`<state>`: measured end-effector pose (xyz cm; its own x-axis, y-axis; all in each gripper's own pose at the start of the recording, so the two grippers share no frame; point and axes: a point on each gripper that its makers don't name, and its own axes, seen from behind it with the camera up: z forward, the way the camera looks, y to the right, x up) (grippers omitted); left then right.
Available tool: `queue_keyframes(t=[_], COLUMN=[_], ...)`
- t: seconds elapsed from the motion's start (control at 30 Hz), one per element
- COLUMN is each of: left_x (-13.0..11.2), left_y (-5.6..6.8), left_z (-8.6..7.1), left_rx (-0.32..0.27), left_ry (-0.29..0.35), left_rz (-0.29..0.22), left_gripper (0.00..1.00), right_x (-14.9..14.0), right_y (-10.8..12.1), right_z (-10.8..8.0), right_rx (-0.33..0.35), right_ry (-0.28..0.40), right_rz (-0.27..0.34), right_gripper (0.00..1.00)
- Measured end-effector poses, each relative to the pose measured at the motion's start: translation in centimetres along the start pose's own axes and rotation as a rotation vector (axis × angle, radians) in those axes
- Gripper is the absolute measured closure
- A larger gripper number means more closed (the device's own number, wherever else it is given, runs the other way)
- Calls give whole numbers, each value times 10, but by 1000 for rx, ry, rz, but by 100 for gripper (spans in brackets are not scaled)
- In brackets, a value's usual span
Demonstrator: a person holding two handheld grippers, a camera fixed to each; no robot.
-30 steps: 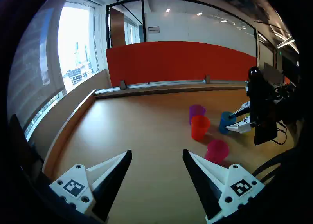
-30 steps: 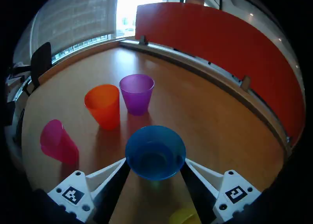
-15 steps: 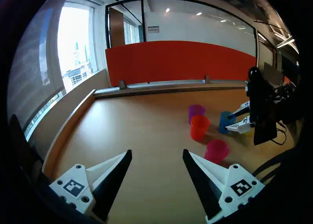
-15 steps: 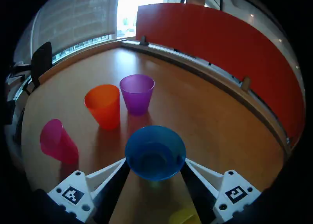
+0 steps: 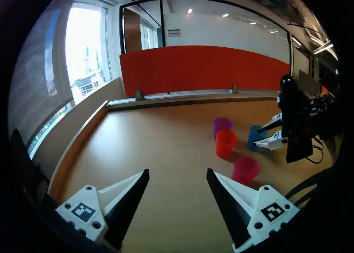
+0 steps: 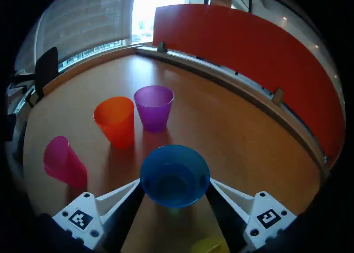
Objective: Pour water
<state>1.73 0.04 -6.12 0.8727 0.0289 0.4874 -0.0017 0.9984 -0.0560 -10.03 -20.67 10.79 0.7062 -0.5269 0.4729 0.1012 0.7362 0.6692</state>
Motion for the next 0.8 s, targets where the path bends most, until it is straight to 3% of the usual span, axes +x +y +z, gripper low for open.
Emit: queue_keyframes(t=[0.47,0.8], left_x=[-1,9], left_y=[-1,2], left_z=[-2,-1], left_rx=[2,-9], left_ry=[-1,18], left_rz=[1,9], left_gripper=[4,4], right_x=[1,30], right_y=[-2,-3], right_z=[2,-20], right_rx=[7,6], right_ry=[30,109], right_rz=[25,30], right_gripper=[11,11])
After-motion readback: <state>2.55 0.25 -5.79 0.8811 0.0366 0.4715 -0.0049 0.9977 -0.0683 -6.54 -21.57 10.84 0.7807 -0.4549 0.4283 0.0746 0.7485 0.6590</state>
